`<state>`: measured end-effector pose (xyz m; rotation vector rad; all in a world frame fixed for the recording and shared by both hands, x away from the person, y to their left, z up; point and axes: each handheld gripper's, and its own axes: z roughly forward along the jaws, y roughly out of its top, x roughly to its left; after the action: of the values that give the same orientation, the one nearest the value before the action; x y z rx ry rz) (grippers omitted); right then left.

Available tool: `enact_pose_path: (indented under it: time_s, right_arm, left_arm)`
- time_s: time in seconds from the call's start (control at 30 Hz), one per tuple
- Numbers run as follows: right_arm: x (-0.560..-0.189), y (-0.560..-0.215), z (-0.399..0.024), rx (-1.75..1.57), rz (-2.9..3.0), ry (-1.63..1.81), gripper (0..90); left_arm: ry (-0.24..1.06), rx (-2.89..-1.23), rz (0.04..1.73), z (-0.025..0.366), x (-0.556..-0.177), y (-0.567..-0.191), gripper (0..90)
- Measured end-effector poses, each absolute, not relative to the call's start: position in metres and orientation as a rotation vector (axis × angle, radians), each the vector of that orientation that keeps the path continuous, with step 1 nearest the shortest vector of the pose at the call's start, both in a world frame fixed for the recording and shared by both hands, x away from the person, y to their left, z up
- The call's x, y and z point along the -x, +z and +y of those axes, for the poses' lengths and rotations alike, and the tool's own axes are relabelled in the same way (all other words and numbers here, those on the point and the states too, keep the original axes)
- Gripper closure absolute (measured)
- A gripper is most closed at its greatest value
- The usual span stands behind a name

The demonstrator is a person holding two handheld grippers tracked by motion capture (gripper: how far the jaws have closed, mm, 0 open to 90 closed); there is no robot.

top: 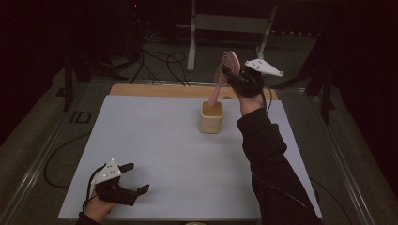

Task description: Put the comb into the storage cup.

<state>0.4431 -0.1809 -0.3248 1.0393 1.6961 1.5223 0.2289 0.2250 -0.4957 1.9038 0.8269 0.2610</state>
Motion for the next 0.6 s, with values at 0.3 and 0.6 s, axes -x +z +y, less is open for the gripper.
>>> enact_pose_path:
  time_s: [0.3,0.6]
  right_arm:
    - [-0.445,-0.338,-0.177,-1.061,1.726,1.514,65.2]
    - [-0.445,-0.351,-0.175,-1.094,1.747,1.509,65.2]
  left_arm:
    - [0.262,-1.904,0.826,0.225,-0.228,-0.495,0.5]
    - [0.263,-1.907,0.822,0.225,-0.228,-0.496,0.4]
